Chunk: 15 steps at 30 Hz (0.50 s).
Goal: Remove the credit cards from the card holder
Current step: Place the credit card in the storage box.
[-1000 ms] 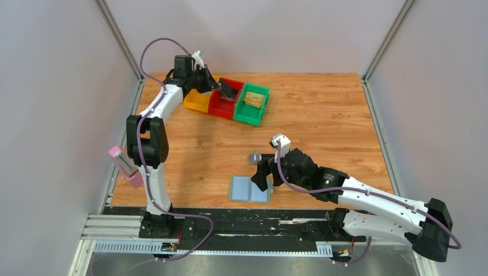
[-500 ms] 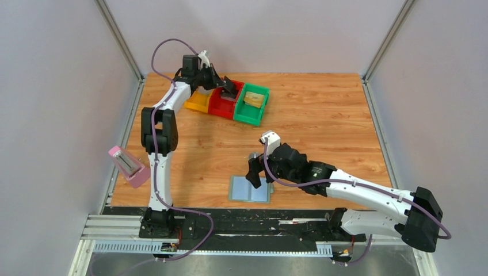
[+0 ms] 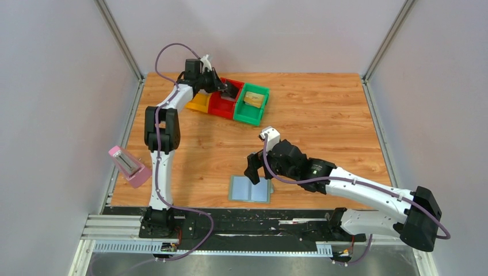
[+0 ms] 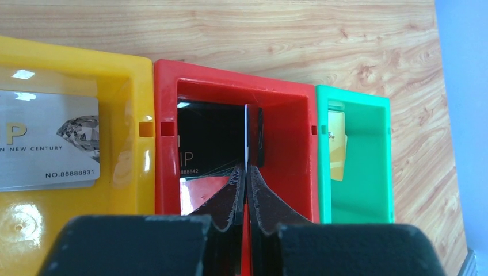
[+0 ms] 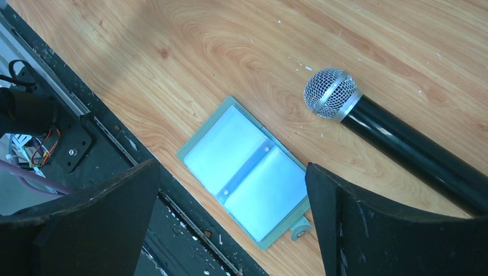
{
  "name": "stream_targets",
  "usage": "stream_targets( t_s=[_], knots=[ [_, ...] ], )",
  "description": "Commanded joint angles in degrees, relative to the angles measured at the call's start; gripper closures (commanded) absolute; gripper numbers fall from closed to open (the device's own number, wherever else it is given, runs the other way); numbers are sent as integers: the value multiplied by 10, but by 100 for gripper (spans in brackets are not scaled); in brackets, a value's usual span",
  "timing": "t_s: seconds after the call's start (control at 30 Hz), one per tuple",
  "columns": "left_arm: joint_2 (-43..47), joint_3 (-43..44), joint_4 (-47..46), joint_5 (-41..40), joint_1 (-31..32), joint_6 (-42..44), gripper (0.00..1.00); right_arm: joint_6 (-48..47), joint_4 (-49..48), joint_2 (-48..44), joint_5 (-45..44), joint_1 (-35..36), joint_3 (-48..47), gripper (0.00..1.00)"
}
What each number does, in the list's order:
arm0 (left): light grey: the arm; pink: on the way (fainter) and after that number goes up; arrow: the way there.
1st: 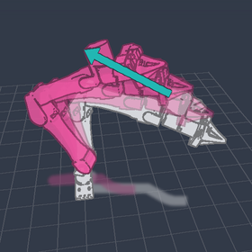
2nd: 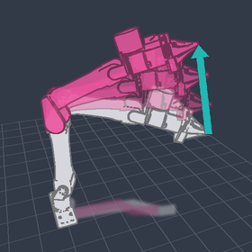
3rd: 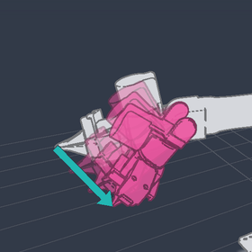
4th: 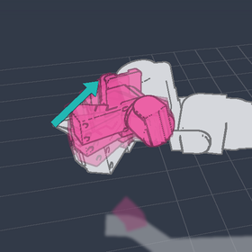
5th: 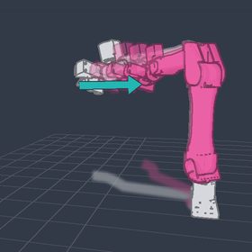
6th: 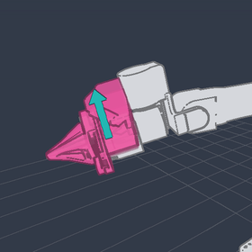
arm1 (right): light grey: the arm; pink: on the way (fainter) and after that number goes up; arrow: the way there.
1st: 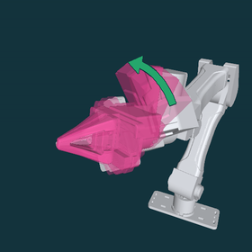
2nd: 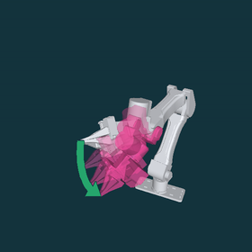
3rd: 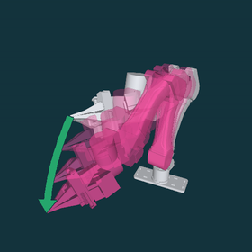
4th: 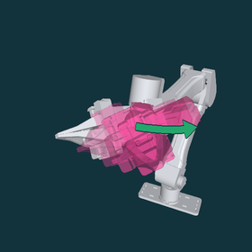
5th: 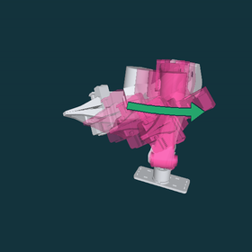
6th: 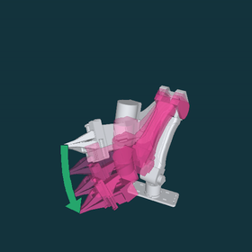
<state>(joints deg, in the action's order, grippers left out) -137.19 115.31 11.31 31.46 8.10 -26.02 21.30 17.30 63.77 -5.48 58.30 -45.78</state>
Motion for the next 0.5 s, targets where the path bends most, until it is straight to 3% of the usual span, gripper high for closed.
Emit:
stream_targets(
  t_s=[0.0,0.47],
  knots=[
    [-10,33,-27,5,-3,16,92,-9,-10,9,2,-2,-30,0],
    [-25,60,-18,-1,-3,20,75,-10,-10,16,5,-3,-41,0]
  ],
)
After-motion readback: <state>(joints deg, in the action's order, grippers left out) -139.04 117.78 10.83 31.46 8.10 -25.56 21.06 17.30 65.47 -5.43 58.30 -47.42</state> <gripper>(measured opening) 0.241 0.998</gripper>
